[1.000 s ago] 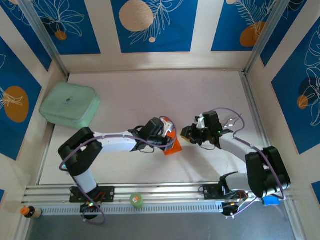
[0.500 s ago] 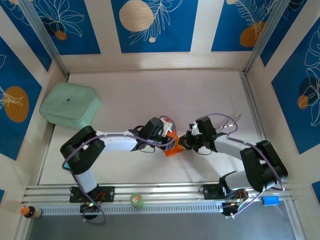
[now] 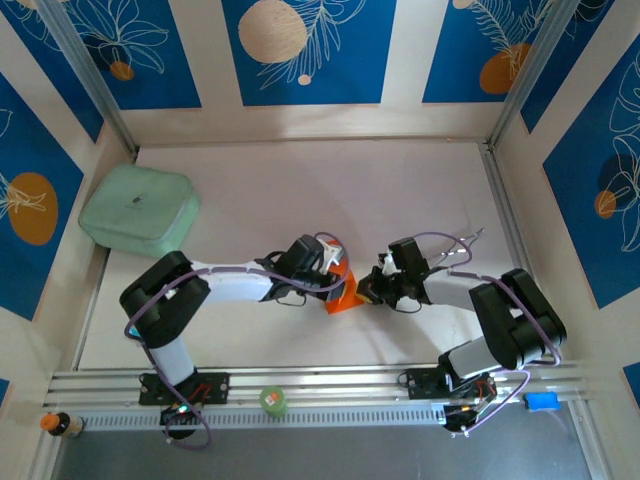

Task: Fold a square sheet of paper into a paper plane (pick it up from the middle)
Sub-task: Fold the triangle a second time at the center of the table.

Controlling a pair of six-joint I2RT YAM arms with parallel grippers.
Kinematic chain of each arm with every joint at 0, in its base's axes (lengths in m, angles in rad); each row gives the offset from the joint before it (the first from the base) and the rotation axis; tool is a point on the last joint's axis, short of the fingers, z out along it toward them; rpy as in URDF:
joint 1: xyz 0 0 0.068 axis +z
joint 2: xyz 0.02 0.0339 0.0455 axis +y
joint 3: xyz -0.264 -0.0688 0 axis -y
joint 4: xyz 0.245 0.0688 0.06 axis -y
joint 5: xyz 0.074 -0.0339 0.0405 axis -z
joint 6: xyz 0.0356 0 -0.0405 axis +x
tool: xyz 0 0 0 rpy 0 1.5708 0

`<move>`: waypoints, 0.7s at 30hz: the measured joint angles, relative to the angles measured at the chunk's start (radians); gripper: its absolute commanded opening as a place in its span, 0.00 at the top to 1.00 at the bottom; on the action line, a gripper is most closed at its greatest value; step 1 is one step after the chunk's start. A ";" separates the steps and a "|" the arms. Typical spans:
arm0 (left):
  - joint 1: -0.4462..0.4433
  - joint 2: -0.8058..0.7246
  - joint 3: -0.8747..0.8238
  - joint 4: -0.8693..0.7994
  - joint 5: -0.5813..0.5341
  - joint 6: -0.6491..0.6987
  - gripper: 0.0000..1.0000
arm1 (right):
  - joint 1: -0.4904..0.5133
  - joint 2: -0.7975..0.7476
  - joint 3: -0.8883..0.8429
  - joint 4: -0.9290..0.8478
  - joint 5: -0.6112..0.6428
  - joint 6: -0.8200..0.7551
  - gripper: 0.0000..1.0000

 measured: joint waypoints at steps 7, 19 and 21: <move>0.014 0.000 0.000 -0.011 -0.002 0.001 1.00 | 0.010 0.023 0.019 -0.023 0.010 0.000 1.00; 0.030 0.002 0.002 -0.116 -0.070 0.036 1.00 | 0.020 0.034 0.043 -0.055 0.014 0.000 1.00; 0.032 0.002 0.006 -0.137 -0.090 0.043 1.00 | 0.022 0.034 0.045 -0.056 0.016 0.000 1.00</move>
